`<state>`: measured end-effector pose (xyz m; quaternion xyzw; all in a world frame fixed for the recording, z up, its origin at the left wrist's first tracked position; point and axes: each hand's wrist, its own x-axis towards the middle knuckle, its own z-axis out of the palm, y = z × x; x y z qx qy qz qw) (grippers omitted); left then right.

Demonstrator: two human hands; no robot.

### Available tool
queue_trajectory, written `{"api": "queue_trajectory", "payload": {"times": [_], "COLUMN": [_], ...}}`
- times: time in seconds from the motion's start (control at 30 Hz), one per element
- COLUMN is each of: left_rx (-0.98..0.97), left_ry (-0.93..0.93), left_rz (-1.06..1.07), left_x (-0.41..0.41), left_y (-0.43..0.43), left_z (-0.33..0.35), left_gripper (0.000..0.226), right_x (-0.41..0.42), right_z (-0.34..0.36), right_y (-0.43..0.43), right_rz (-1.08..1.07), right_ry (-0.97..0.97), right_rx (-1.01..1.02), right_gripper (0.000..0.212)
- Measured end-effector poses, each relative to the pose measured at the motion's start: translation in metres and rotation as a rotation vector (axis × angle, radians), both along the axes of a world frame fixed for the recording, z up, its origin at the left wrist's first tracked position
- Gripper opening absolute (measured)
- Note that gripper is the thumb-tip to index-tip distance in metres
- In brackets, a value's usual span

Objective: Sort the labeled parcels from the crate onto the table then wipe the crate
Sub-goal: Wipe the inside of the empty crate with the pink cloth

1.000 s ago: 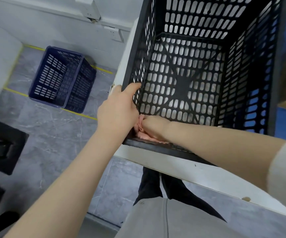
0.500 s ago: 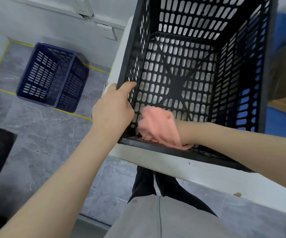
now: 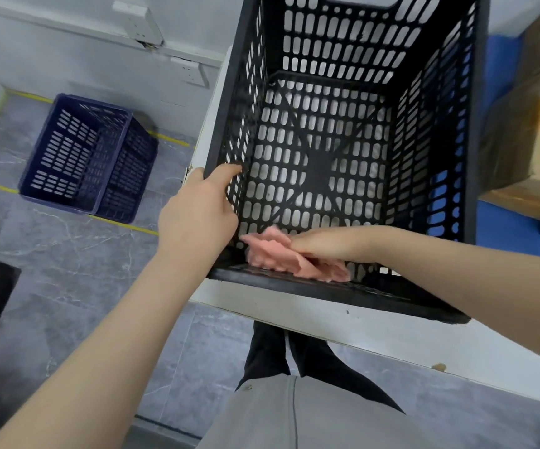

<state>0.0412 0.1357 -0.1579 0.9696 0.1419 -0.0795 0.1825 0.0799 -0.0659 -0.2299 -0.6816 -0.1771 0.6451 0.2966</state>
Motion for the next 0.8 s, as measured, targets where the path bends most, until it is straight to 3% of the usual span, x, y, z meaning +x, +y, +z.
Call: {"api": "queue_trajectory", "payload": {"times": [0.1, 0.17, 0.27, 0.3, 0.33, 0.4, 0.47, 0.6, 0.67, 0.73, 0.8], "left_rx": [0.001, 0.002, 0.008, 0.012, 0.017, 0.027, 0.033, 0.033, 0.03, 0.028, 0.019], "left_ry": [-0.002, -0.011, -0.011, -0.009, -0.01, -0.018, -0.019, -0.025, -0.028, -0.028, -0.034], "left_rz": [-0.003, -0.004, -0.006, -0.009, -0.01, -0.009, -0.008, -0.004, -0.001, 0.003, 0.006], "left_x": [-0.001, -0.001, -0.001, -0.001, -0.002, -0.003, -0.003, -0.002, -0.001, -0.002, -0.003], "left_y": [0.0, 0.0, 0.0, -0.001, -0.001, -0.001, -0.001, 0.0, -0.001, -0.001, -0.001], "left_z": [0.0, 0.0, 0.0, 0.0, 0.0, -0.001, -0.002, -0.003, -0.003, -0.002, -0.002], "left_gripper": [0.057, 0.057, 0.056, 0.056, 0.056, 0.055, 0.055, 0.055, 0.055, 0.055, 0.055], "right_x": [-0.008, -0.013, -0.015, -0.016, -0.016, -0.01, 0.004, 0.015, 0.004, -0.006, -0.011], "right_z": [-0.001, -0.01, -0.014, -0.016, -0.016, -0.002, 0.029, 0.099, 0.105, 0.084, 0.052], "right_y": [0.005, 0.008, 0.01, 0.01, 0.01, 0.008, -0.001, -0.034, -0.037, -0.028, -0.021], "right_rz": [0.233, 0.278, 0.462, 0.515, 0.515, 0.383, 0.314, 0.17, 0.195, 0.348, 0.404], "right_ry": [-0.247, -0.41, -0.622, -0.68, -0.682, -0.483, -0.291, -0.239, -0.318, -0.538, -0.604], "right_rx": [0.019, 0.0, -0.151, -0.205, -0.222, -0.181, -0.107, 0.027, 0.011, -0.089, -0.235], "right_gripper": [0.033, 0.031, 0.028, 0.037, 0.044, 0.045, 0.032, 0.008, 0.008, 0.019, 0.027]}}
